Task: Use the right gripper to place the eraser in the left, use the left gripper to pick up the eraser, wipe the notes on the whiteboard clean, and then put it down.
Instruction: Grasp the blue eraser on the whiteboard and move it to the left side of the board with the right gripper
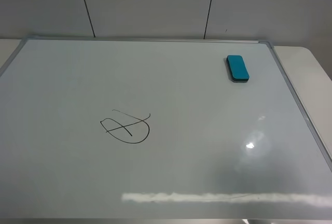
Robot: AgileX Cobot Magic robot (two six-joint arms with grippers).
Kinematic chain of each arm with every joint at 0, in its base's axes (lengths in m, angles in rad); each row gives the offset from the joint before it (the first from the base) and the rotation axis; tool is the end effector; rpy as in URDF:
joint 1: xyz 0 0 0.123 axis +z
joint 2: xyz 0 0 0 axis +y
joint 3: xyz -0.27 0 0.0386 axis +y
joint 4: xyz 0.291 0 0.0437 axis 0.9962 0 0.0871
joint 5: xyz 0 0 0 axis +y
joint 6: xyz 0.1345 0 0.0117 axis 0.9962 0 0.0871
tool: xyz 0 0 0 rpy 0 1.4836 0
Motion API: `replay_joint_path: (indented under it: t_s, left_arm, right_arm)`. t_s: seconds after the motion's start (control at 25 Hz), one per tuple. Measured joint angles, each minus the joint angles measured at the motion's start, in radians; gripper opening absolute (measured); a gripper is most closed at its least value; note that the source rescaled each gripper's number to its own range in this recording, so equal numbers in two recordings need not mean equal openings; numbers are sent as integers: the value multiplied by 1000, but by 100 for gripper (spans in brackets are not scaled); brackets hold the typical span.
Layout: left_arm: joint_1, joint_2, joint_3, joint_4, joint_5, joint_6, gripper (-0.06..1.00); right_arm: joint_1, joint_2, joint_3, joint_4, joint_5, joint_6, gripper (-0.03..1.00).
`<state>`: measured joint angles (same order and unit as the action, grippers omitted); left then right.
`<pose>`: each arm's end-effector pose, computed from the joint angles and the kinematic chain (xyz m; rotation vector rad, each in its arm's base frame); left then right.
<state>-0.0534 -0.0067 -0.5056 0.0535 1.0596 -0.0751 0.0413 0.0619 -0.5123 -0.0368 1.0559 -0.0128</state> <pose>0.0830 0.0019 0.2807 -0.0248 2.0296 -0.0171 0.0932 -0.0005 0.2774 -0.0560 2.0879 -0.0272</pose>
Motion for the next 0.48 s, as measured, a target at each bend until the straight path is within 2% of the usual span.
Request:
replay_joint_path:
  t_s: [0.24,0.48]
  left_arm:
    - [0,0,0,0,0,0,100]
    - [0,0,0,0,0,0,100]
  right_arm:
    - [0,302,-113,-24,-108,13,100]
    - [0,754,-299,-23,-133,25,100]
